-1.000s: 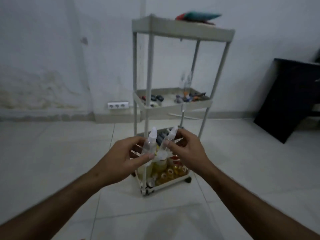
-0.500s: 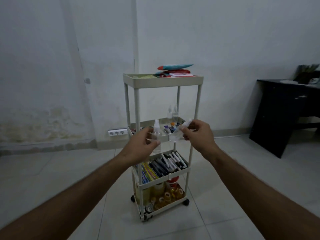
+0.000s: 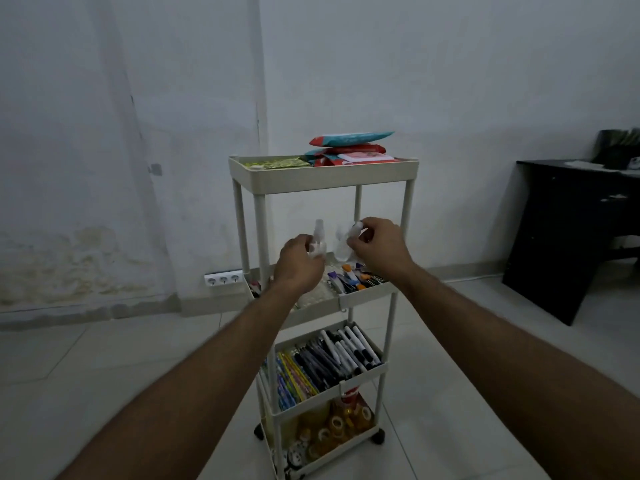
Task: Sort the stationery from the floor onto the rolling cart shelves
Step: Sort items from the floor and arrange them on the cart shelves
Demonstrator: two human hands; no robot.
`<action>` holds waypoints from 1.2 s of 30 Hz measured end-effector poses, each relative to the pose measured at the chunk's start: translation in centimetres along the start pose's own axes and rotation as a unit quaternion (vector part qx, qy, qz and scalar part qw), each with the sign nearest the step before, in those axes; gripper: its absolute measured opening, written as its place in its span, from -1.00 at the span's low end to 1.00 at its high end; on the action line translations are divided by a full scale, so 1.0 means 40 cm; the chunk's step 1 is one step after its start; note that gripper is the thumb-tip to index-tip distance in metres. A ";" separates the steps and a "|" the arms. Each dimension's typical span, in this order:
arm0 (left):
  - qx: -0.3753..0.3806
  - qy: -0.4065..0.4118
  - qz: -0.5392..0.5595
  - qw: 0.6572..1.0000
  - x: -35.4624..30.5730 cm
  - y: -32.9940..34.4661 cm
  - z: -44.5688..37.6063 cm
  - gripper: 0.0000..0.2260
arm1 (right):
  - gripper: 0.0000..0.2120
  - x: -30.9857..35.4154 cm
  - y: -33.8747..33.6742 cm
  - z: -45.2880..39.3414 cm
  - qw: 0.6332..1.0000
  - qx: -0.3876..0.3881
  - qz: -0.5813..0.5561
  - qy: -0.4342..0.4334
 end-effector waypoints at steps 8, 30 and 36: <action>-0.019 -0.053 -0.004 0.998 0.081 0.092 -0.158 -0.58 | -0.78 -0.068 0.166 -0.187 0.995 0.088 0.050 0.003; -0.003 -0.097 -0.035 0.995 0.127 0.137 -0.190 -0.41 | -0.64 -0.121 0.228 -0.173 0.993 0.104 0.053 0.015; 0.050 -0.060 -0.054 0.995 0.067 0.065 -0.029 -0.30 | -0.70 -0.055 0.124 -0.026 0.997 0.067 0.030 -0.037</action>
Point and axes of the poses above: each hand's wrist, its own z-axis away from the middle knuckle, its own y-axis out of the palm, x = y × z, the point moved 1 cm from there along -z, towards the middle knuckle, and after that the axes turned 7 degrees about z, right-handed, at the moved point
